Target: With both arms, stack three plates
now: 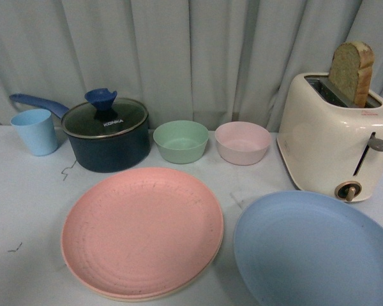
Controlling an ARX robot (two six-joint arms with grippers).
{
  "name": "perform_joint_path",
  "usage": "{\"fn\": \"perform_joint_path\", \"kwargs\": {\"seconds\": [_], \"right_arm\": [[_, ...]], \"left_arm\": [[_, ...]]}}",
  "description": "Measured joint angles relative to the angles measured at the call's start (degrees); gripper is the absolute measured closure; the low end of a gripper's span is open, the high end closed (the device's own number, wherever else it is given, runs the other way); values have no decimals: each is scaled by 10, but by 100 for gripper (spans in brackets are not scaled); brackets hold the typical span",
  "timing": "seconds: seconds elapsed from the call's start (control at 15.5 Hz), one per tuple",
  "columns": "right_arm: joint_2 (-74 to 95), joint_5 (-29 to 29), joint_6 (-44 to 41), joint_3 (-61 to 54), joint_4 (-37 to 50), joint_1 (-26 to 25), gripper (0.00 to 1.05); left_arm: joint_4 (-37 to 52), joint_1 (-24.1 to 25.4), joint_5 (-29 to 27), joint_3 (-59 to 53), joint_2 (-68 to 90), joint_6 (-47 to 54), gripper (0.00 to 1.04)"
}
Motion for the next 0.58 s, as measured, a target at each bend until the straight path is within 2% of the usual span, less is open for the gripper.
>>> {"fn": "perform_joint_path", "kwargs": {"seconds": [0.58], "right_arm": [[0, 0, 0, 0, 0, 0, 7]], "left_arm": [[-91, 0, 0, 0, -90, 0, 103]]}}
